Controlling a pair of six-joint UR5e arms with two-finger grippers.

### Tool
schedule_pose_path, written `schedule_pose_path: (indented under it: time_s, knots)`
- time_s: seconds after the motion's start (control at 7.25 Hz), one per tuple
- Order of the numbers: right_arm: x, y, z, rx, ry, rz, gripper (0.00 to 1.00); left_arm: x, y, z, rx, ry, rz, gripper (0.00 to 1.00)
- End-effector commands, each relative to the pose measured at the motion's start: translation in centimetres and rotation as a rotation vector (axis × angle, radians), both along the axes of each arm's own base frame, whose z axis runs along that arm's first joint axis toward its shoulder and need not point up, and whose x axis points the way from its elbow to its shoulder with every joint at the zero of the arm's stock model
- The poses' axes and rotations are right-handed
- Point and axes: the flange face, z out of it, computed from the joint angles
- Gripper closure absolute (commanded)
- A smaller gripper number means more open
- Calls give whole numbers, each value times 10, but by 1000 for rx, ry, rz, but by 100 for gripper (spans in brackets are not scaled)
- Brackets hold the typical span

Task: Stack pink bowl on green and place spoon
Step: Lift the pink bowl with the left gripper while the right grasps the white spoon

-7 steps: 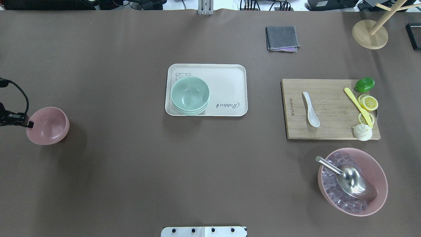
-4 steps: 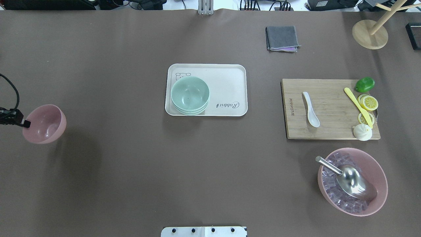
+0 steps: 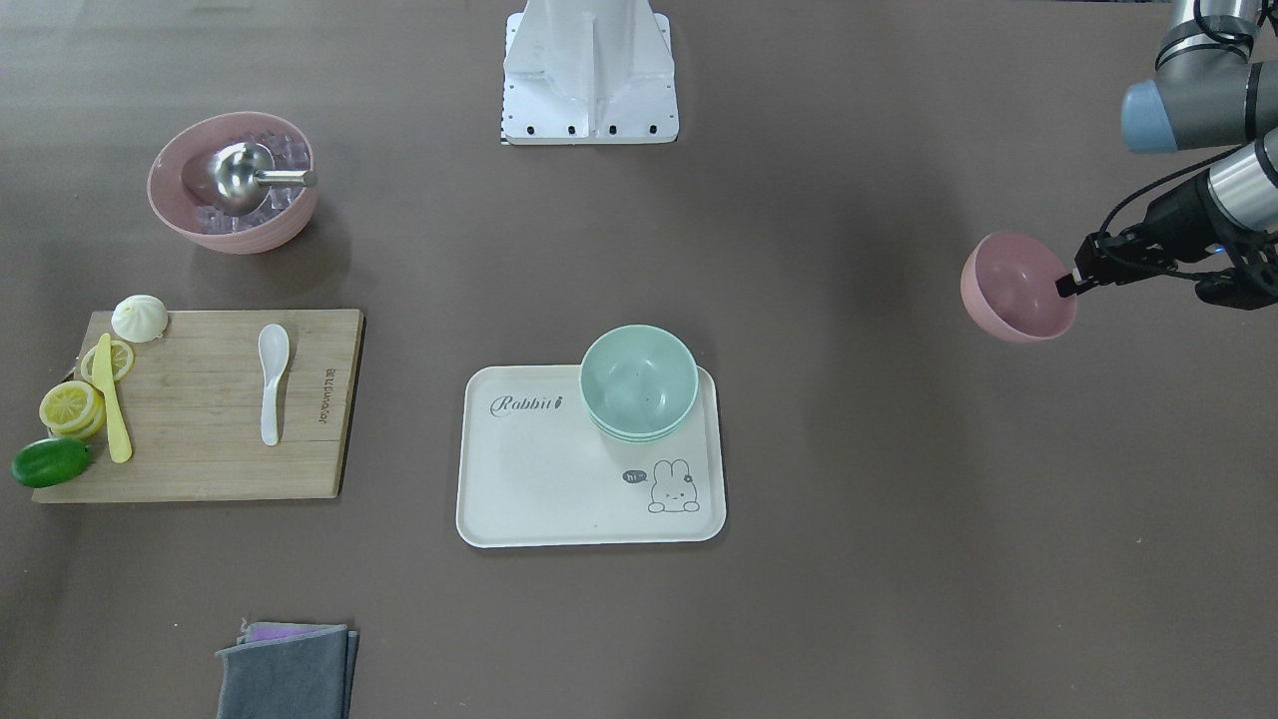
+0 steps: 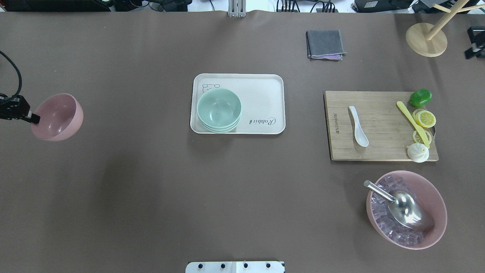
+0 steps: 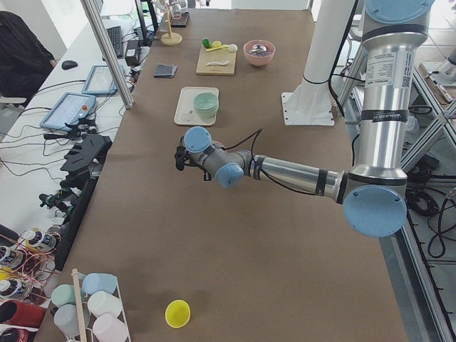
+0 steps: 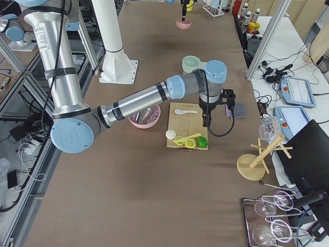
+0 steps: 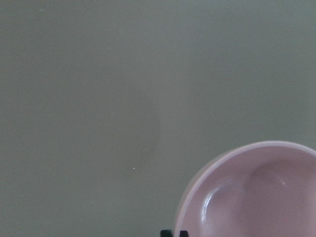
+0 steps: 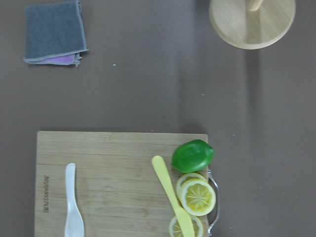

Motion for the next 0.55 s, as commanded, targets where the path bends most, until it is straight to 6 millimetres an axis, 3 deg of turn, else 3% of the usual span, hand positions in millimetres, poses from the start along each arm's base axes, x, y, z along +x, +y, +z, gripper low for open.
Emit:
schedule_pose_path:
  time_s: [0.0, 0.14, 0.28, 0.41]
  knots:
    - [-133, -3, -31, 20, 102, -20, 0, -1, -6, -18, 8, 4, -10, 100]
    - [-165, -1, -9, 15, 74, 1, 0, -2, -9, -21, 10, 7, -12, 100]
    - [-194, 13, 22, 43, 61, -6, 1, -4, -17, -35, 9, 6, -23, 100]
    - [-216, 27, 41, 58, 54, -36, 1, -7, -21, -57, -4, 1, -31, 100]
